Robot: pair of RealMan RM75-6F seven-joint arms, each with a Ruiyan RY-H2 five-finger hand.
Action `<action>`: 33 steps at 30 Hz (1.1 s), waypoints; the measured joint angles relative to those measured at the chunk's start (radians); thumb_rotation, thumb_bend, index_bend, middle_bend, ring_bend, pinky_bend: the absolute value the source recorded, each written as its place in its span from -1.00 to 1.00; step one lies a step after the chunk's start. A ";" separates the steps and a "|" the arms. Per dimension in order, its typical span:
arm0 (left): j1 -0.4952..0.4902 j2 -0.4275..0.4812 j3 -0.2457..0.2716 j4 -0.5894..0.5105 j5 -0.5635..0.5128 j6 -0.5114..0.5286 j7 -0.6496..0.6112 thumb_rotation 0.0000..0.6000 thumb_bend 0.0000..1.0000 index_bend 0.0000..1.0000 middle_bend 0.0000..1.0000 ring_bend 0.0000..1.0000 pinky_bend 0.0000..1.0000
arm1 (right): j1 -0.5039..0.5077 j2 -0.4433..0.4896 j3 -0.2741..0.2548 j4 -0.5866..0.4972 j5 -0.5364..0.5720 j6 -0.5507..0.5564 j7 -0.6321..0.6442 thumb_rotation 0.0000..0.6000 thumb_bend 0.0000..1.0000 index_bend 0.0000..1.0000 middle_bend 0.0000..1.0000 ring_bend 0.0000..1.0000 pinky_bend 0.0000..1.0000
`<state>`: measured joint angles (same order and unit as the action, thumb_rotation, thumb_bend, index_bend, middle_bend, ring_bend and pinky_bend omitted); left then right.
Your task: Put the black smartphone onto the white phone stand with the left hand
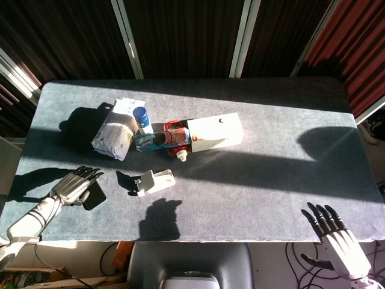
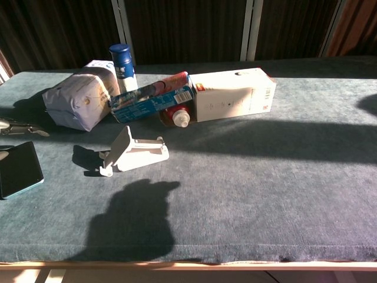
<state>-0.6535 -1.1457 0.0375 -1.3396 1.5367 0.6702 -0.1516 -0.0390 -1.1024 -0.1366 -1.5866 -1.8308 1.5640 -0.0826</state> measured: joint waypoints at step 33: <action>-0.031 -0.111 0.051 0.157 -0.055 -0.054 -0.009 1.00 0.34 -1.00 -0.50 -1.00 -1.00 | 0.005 -0.002 -0.002 -0.003 0.005 -0.008 -0.008 1.00 -0.50 -1.00 -1.00 -1.00 -1.00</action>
<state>-0.6845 -1.2564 0.0887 -1.1821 1.4814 0.6164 -0.1610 -0.0339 -1.1041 -0.1388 -1.5897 -1.8253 1.5561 -0.0910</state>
